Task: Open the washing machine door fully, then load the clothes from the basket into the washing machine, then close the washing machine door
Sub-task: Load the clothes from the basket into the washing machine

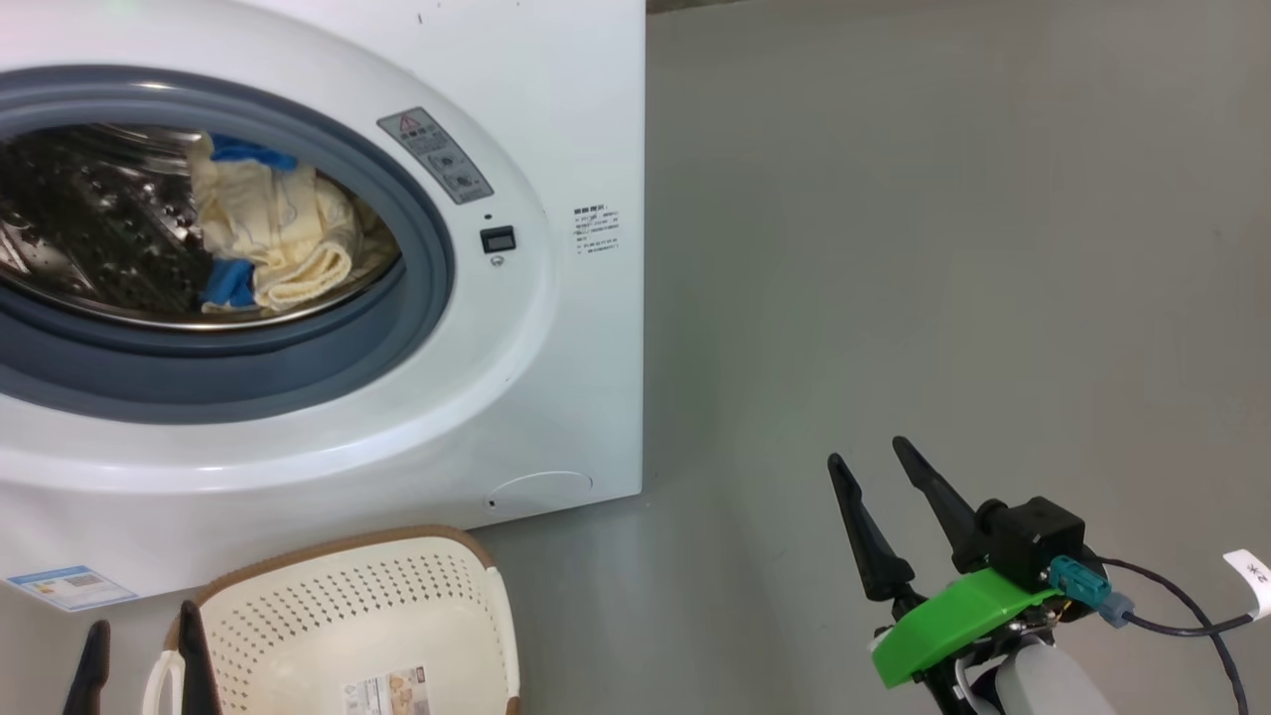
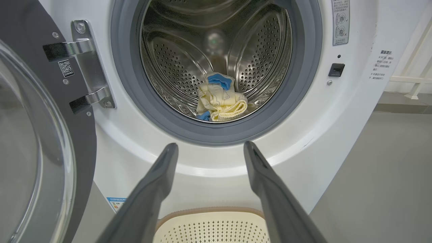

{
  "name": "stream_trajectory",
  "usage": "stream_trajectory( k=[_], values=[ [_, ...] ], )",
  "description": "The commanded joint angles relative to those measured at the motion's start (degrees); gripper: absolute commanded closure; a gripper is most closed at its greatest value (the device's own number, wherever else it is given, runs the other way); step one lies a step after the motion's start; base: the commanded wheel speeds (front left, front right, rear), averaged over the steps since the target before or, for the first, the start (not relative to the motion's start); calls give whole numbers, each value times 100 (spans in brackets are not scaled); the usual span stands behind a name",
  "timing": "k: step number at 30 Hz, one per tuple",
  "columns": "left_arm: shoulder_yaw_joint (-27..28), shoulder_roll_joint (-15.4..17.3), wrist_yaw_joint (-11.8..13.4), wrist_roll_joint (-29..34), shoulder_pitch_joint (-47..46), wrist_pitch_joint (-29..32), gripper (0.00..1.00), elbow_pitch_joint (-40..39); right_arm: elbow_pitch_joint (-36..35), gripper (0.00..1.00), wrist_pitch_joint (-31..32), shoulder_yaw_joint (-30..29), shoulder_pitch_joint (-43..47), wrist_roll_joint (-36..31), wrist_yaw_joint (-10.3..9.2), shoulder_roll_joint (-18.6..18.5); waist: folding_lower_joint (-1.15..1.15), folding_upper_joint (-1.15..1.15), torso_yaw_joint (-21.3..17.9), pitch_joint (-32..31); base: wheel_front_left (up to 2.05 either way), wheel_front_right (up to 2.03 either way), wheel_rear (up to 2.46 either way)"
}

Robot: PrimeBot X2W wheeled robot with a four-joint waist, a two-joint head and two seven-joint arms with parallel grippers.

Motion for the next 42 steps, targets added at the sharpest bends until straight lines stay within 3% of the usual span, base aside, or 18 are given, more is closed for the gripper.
stream_trajectory(
  k=[1, 13, 16, 22, 42],
  values=[
    [225, 34, -27, 83, 14, -29, 0, -191, -124, 0, -28, 131, 68, -30, 16, 30, 0, 0, 9, -61, 0, 0, 0],
    [30, -8, 153, -101, 517, -29, 0, -519, -161, 0, -28, 99, 168, -86, 16, 30, 0, 0, 7, -280, 0, 0, 0],
    [-35, -9, 353, -78, 610, -29, 0, -533, -153, 0, -28, 93, 197, -101, 16, 30, 0, 0, 14, -332, 0, 0, 0],
    [-146, -10, 487, -83, 679, -29, 0, -575, -144, 0, -28, 108, 219, -106, 16, 30, 0, 0, 38, -397, 0, 0, 0],
    [-206, -10, 571, -143, 702, -29, 0, -651, -135, 0, -28, 127, 215, -91, 16, 30, 0, 0, 66, -399, 0, 0, 0]
  ],
)
